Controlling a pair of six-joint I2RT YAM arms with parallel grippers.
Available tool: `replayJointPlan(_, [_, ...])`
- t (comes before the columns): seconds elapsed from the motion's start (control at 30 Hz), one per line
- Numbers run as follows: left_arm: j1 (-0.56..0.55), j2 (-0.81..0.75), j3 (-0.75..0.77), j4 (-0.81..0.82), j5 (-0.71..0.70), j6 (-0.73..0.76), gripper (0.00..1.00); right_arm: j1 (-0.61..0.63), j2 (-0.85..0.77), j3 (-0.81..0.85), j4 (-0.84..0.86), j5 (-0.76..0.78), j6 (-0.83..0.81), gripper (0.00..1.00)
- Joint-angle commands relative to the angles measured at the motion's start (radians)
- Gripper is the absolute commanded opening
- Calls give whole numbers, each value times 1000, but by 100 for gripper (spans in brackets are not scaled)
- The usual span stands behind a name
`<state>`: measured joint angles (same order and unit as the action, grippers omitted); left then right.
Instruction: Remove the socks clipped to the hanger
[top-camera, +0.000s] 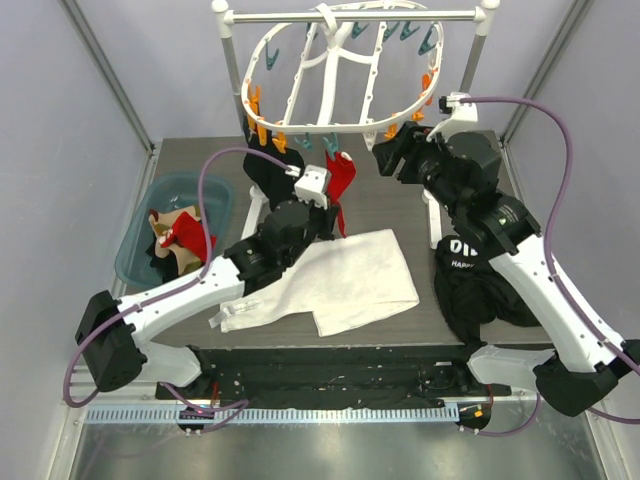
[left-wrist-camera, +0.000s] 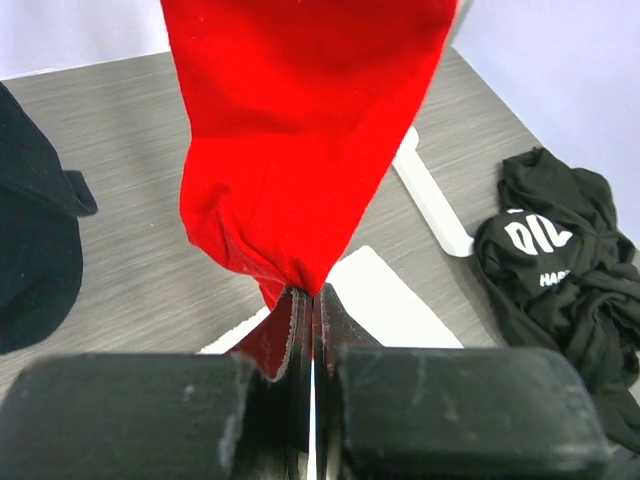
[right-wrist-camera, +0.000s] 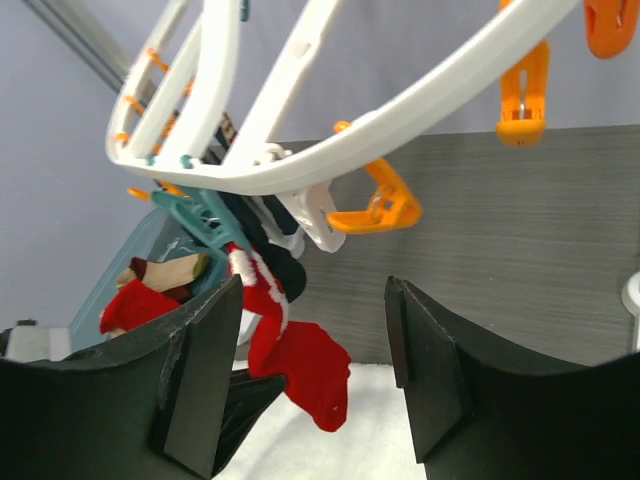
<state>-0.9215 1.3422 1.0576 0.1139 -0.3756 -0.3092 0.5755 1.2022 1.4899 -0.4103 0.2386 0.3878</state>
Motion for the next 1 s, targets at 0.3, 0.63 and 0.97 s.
replayJointPlan(0.3, [-28, -140, -28, 21, -25, -7, 0, 32, 92, 240, -5, -159, -1, 65])
replayJointPlan(0.63, [-39, -153, -31, 13, -16, -8, 0, 162, 269, 406, -90, -15, -59, 65])
replayJointPlan(0.97, [-46, -167, -33, 15, -13, -7, 0, 187, 367, 446, -107, 97, -101, 65])
